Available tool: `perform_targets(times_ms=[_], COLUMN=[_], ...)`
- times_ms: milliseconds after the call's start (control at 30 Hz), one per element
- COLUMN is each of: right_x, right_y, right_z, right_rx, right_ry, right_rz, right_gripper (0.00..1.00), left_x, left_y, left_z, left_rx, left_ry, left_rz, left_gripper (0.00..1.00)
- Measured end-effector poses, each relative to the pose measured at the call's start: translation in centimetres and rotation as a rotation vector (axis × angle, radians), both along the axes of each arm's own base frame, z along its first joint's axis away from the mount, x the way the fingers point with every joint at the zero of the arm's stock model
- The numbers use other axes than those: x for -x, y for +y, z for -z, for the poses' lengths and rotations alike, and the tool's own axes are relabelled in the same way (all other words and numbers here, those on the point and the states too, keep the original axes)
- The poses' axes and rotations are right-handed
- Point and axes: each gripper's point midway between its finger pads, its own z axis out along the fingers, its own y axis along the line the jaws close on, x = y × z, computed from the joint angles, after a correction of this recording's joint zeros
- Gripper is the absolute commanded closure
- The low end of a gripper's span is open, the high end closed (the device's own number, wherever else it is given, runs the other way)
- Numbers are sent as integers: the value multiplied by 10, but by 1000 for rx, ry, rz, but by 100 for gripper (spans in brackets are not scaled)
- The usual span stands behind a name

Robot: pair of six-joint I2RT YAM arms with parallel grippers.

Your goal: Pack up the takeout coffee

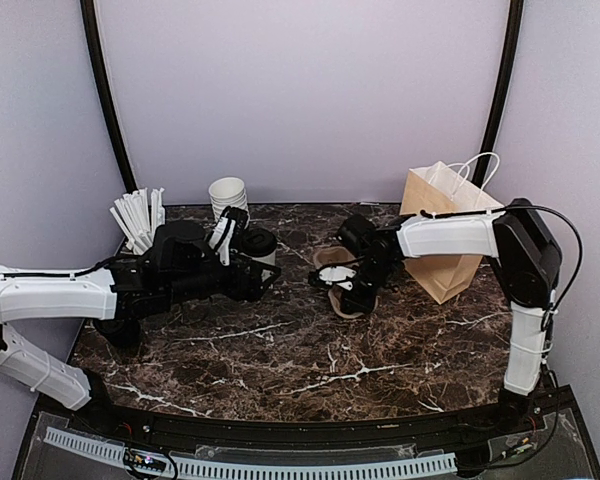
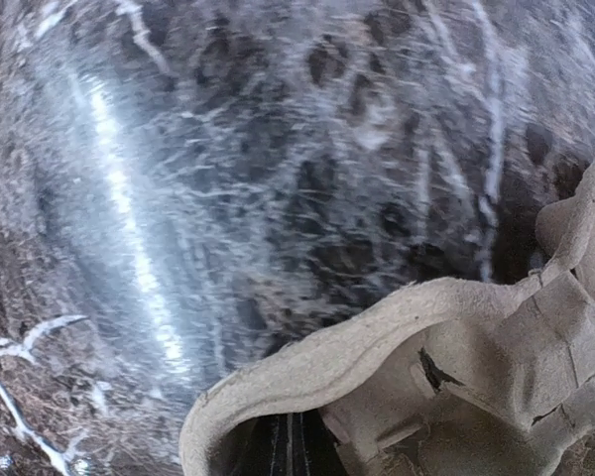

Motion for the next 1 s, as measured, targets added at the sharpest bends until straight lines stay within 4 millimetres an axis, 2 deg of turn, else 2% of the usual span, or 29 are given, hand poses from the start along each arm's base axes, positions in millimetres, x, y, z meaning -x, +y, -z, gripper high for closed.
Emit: perform_targets(times_ms=[100,200,367,467,667,800,1000], right_x=[29,63,120,138,143,138,109], right_y=[7,5,-16,-26,-38,-52,-69], right_z=[2,3,3,-1,-15,-13,-5], right_rx=[6,22,72,89,96,128,159], right_ry=[30,75,153,176,130,100,59], right_rz=[-81,-156,-255,-284,-299,-286,-200], right_gripper=[93,92,92,91,91,90,87], left_x=[2,2,2,3,13,26,38], left_y=[1,3,9,11,-10,-27,-36], left_z=[2,2,6,11,19,32,43], left_rx=[-4,-10,-54,-102,-203,-272,-312], left_ry=[2,-5,-13,-15,-12,-6,-17], left_rz=[3,2,-9,1,175,327,444], left_gripper=[16,17,20,27,40,42,44])
